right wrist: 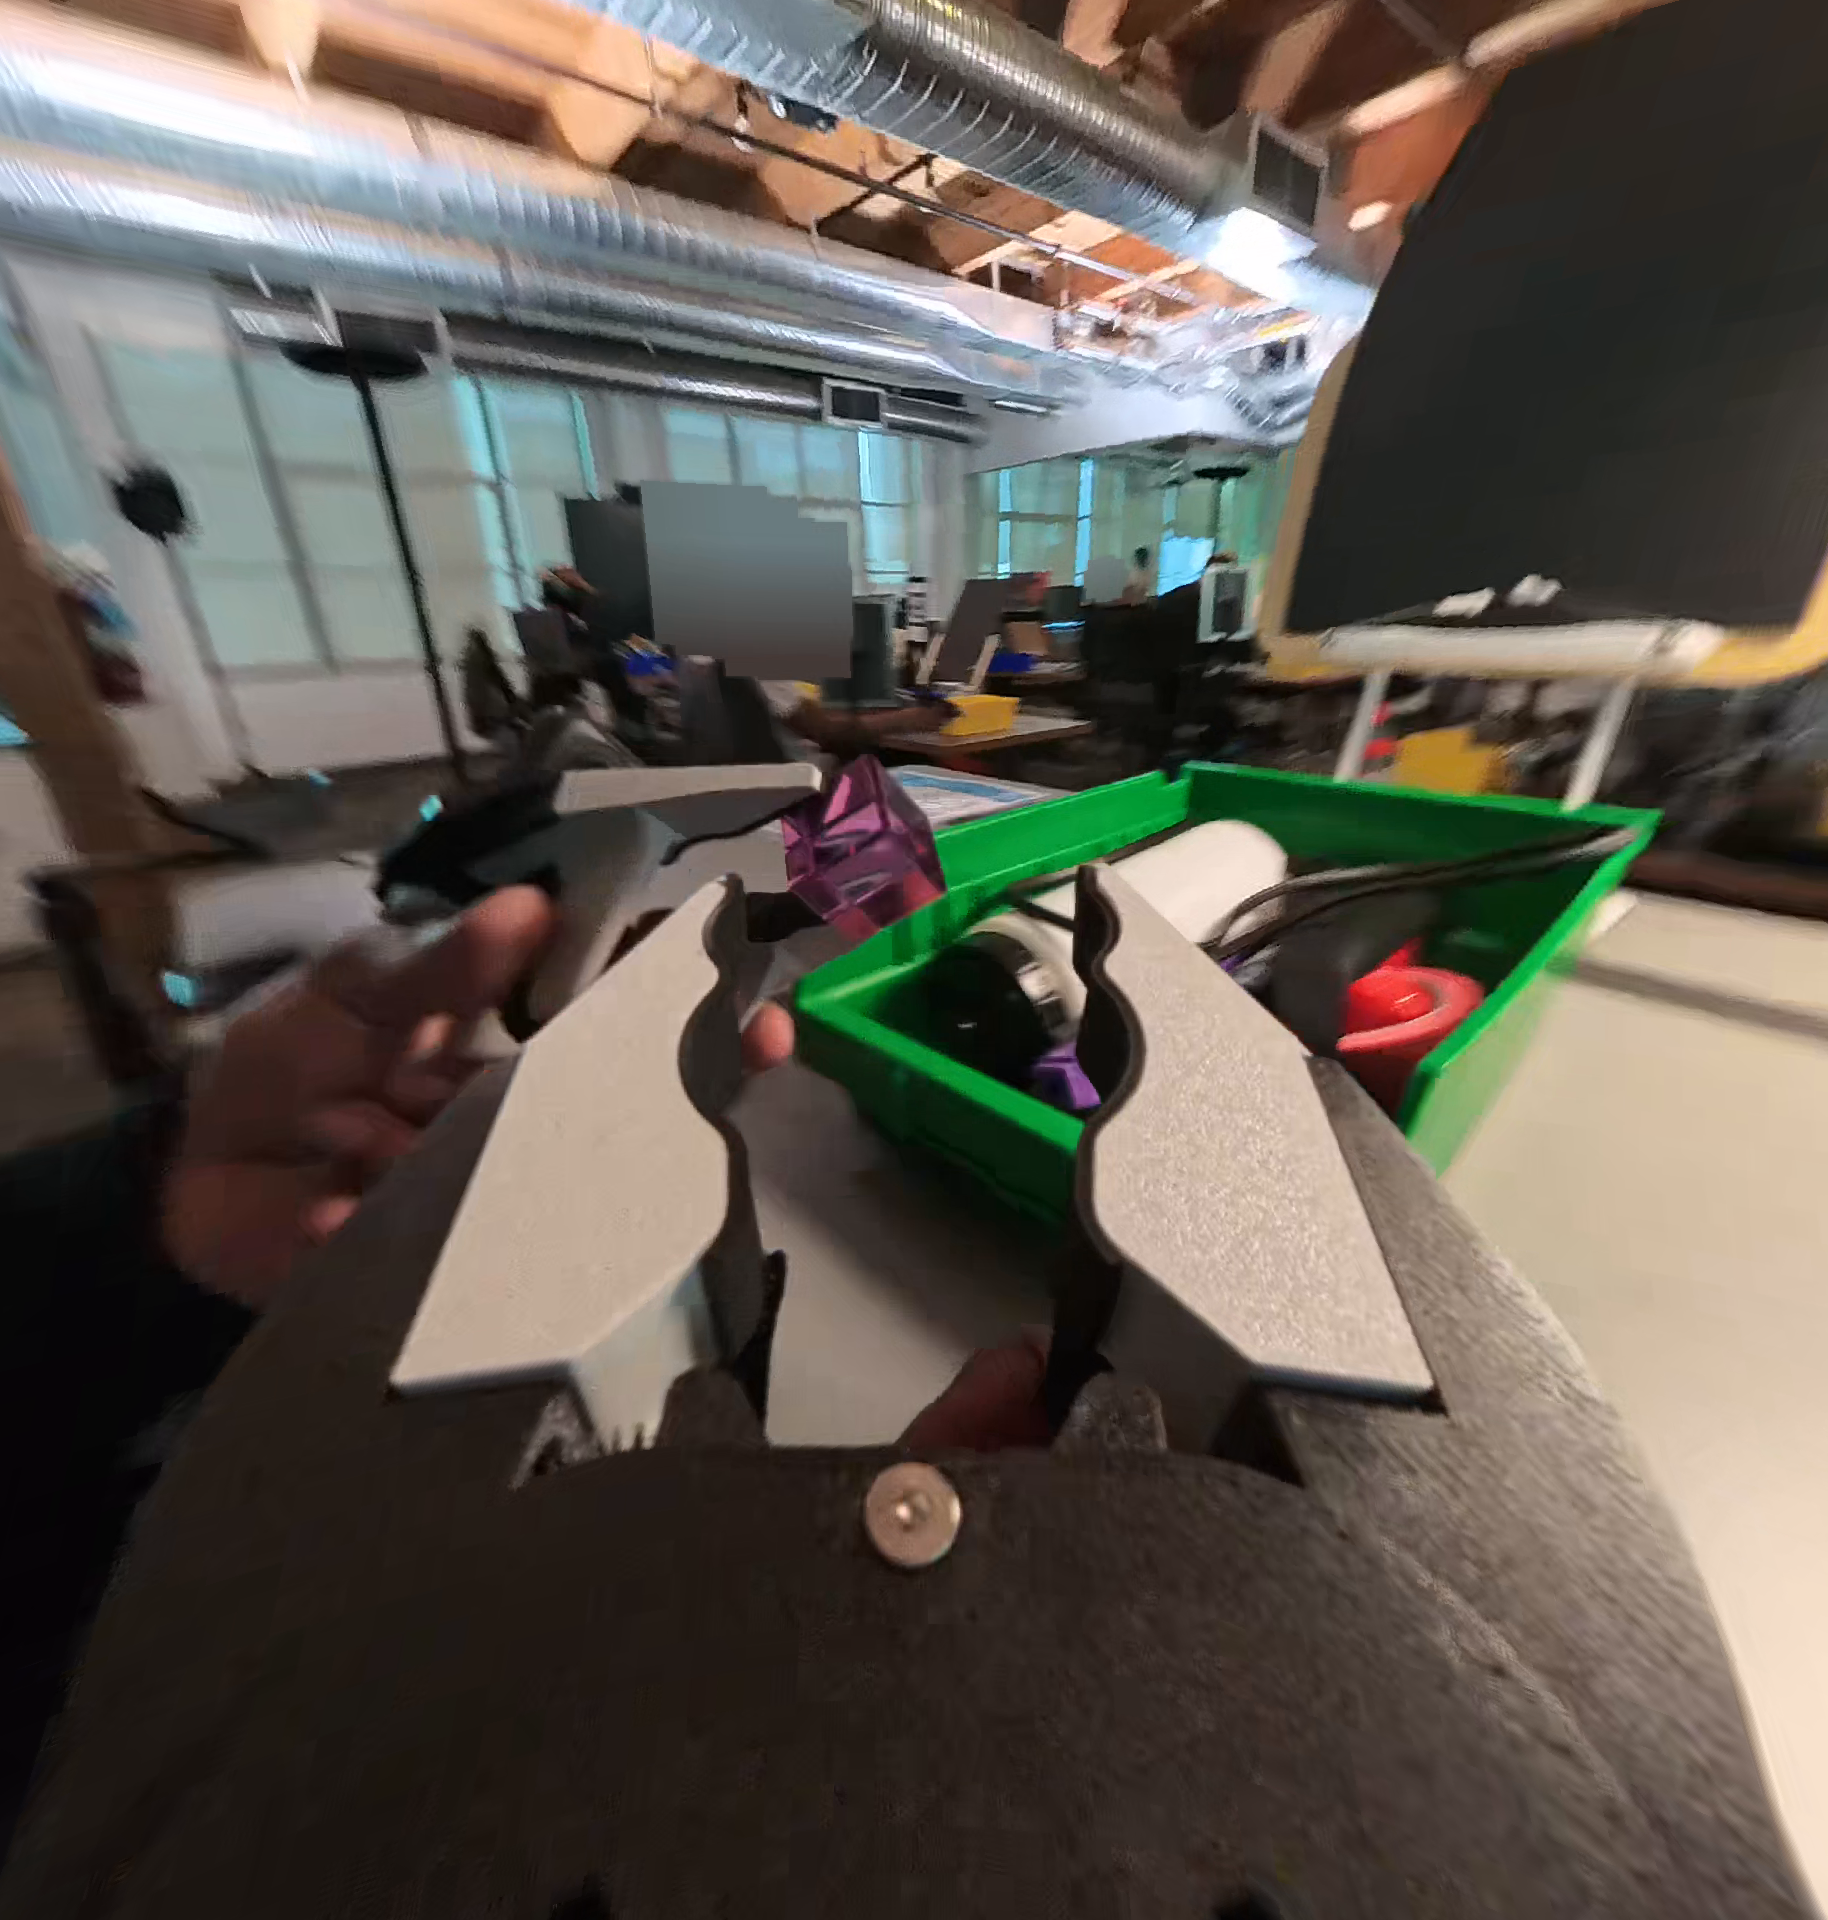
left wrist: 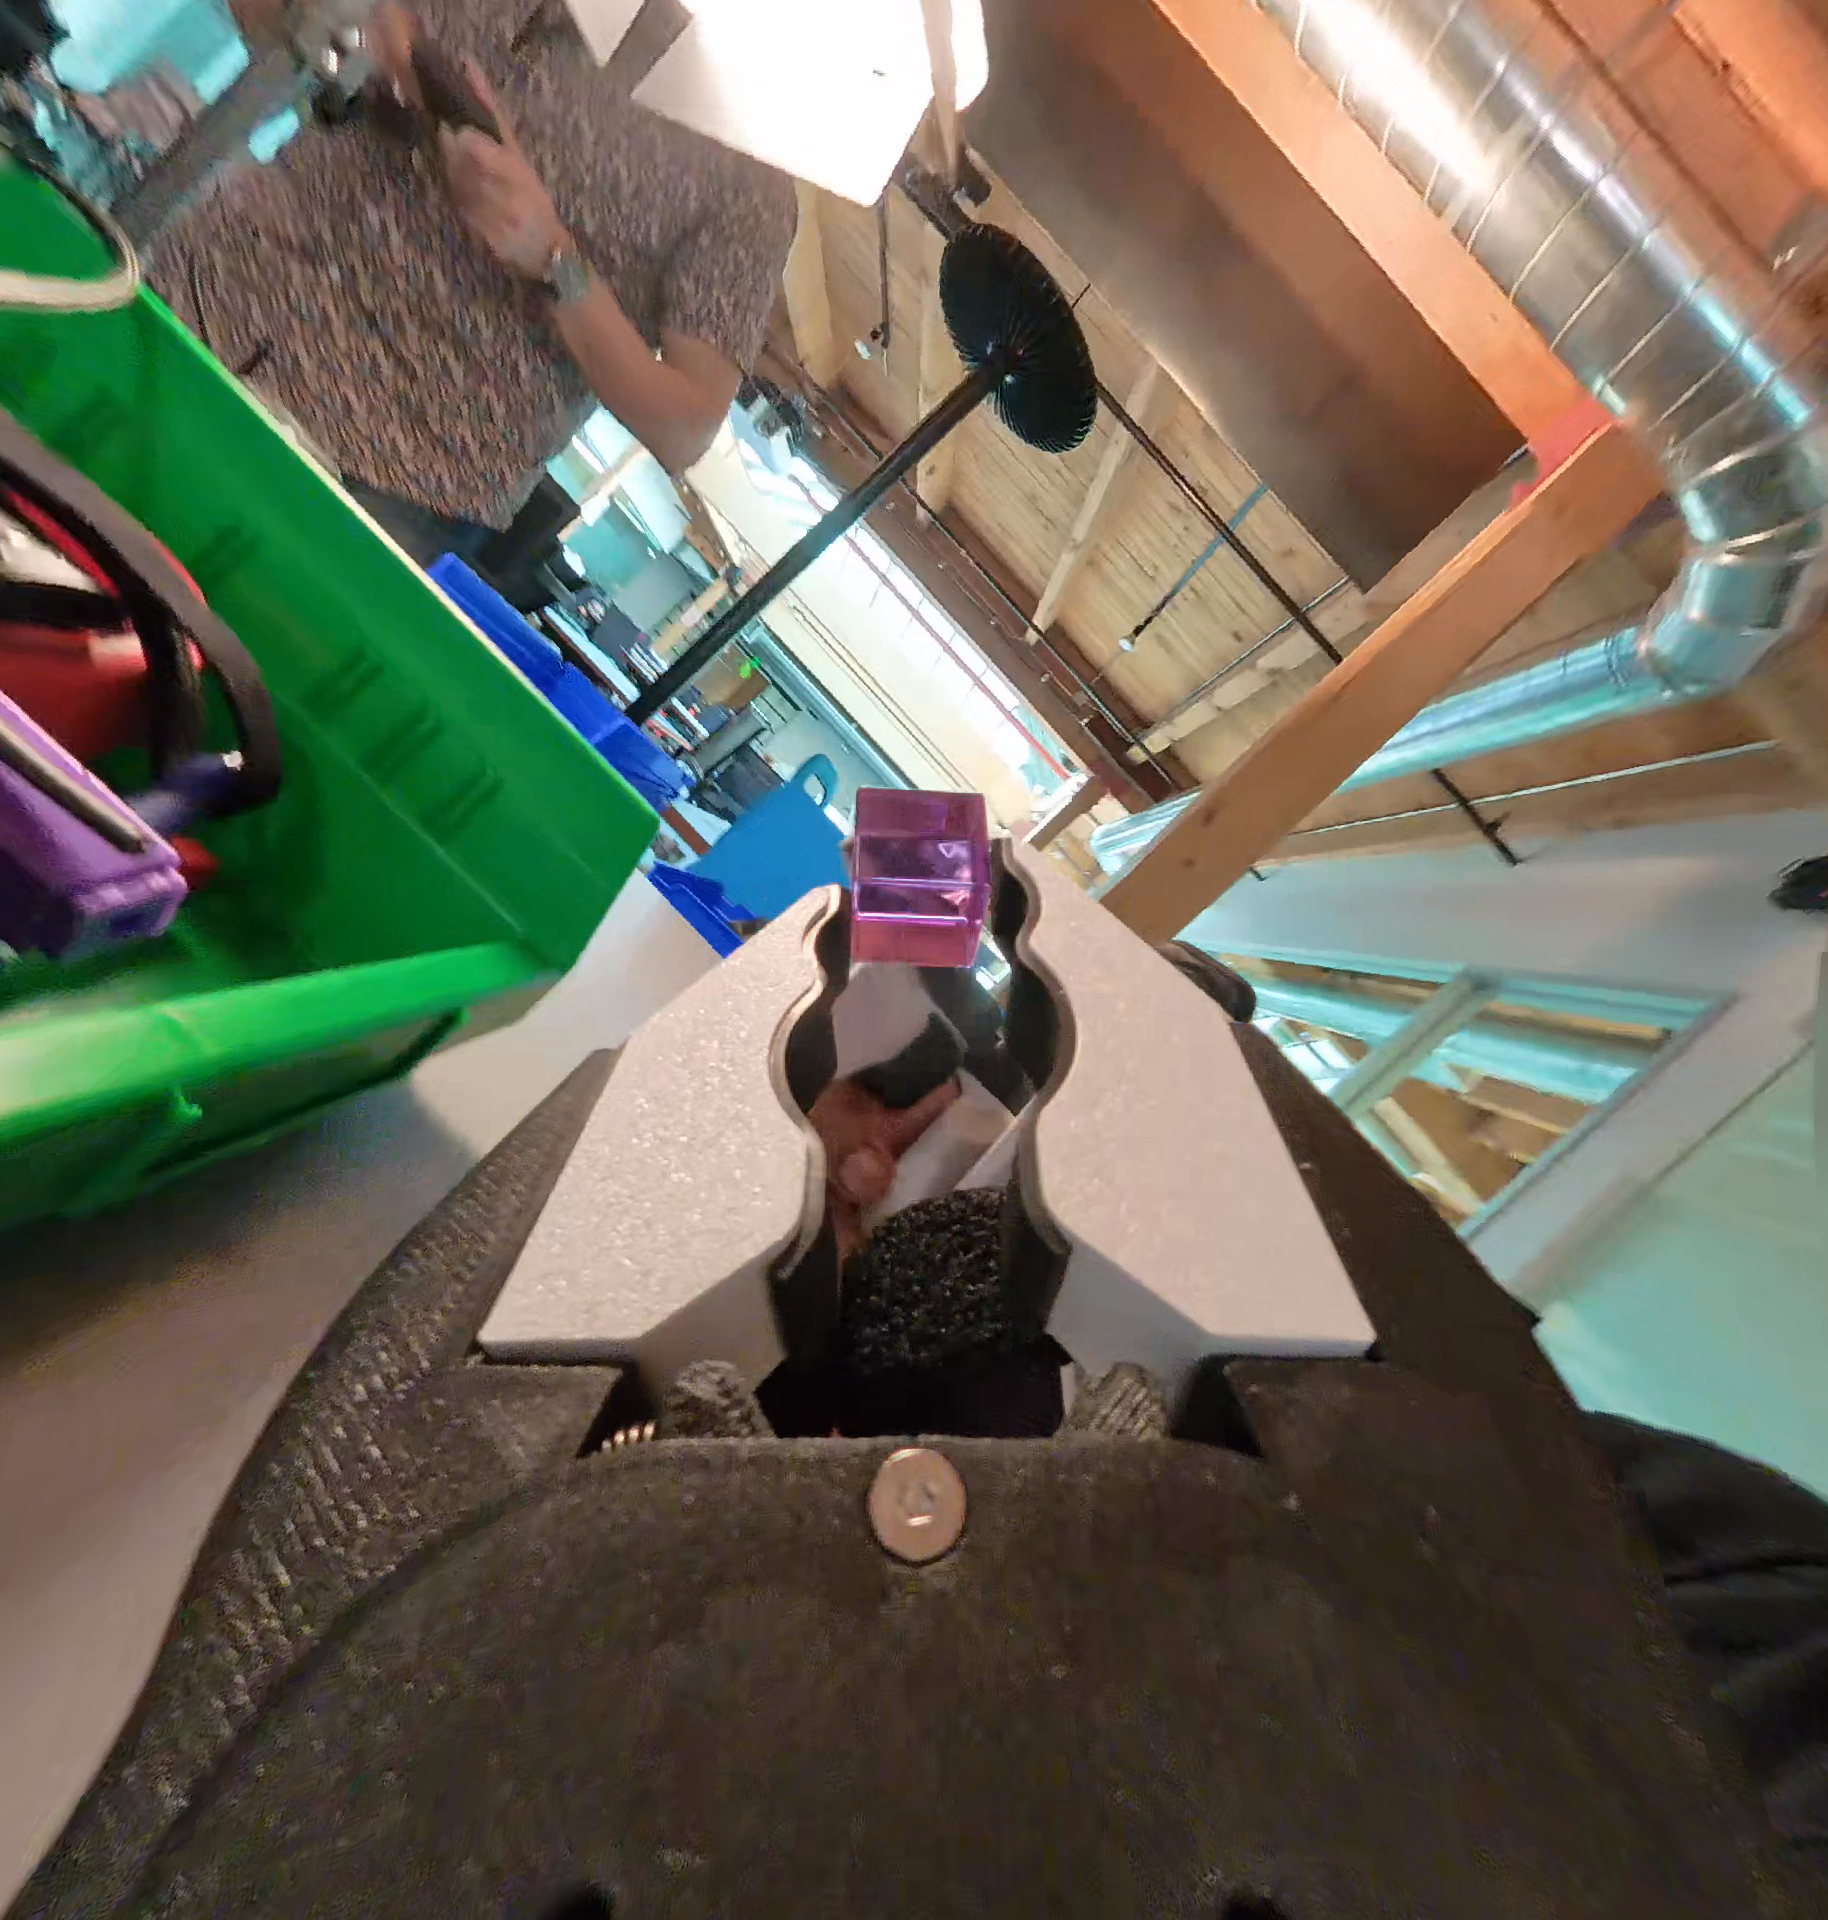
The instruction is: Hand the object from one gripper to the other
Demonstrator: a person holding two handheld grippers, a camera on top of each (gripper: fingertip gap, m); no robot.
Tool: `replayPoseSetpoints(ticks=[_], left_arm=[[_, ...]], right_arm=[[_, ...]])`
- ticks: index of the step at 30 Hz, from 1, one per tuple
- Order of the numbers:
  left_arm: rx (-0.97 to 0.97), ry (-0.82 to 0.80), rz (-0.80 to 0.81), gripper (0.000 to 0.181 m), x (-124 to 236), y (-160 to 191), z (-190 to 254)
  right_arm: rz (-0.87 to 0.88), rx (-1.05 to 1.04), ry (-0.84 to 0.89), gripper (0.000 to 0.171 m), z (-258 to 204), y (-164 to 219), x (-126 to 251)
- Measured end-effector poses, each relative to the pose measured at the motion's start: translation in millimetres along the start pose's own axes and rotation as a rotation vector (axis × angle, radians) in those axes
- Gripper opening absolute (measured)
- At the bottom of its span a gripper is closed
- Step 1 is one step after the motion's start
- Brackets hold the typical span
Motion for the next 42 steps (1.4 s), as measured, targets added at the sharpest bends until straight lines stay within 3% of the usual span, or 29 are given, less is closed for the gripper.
replayPoseSetpoints(ticks=[4, 8, 13, 16, 18, 21, 25, 26, 32, 36, 42], left_arm=[[0.115, 0.002, -0.058, 0.027, -5, 10, 0], [0.164, 0.030, -0.080, 0.028, -9, 17, 2], [0.005, -0.009, -0.074, 0.033, -8, 9, 2], [-0.104, -0.089, -0.121, 0.041, -4, 6, 0], [-0.105, -0.095, -0.179, 0.043, -3, 10, 0], [-0.055, -0.082, -0.246, 0.033, -3, 18, -3], [-0.063, -0.011, -0.238, 0.031, -3, 19, 0], [-0.112, -0.010, -0.233, 0.021, -2, 18, 2], [-0.747, -0.064, -0.286, 0.028, 2, 20, 25], [-0.904, -0.097, -0.309, 0.028, 2, 24, 26], [-1.147, -0.122, -0.322, 0.028, 4, 28, 31]], right_arm=[[-0.014, 0.236, 0.049, 0.058, -7, -1, 0], [-0.033, 0.214, 0.034, 0.032, -8, 2, 0], [-0.013, 0.121, 0.038, 0.030, 2, -2, 5], [-0.057, 0.227, 0.041, 0.029, 1, 1, 5], [-0.086, 0.317, 0.019, 0.029, -6, 5, 3], [-0.106, 0.359, -0.013, 0.029, -13, 10, 1], [-0.094, 0.352, -0.036, 0.030, -16, 8, 2], [-0.093, 0.331, -0.058, 0.031, -17, 8, 3], [-0.092, -0.082, -0.313, 0.046, -17, 2, 14], [-0.153, -0.279, -0.434, 0.054, -17, 8, 17], [-0.167, -0.585, -0.513, 0.050, -12, 8, 16]])
Point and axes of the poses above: each gripper's, where its closed fingertips meet, x back along the fingers, y out of its underside, z = x × y across the jaws, the point moved 5 cm from there along x, back along the fingers
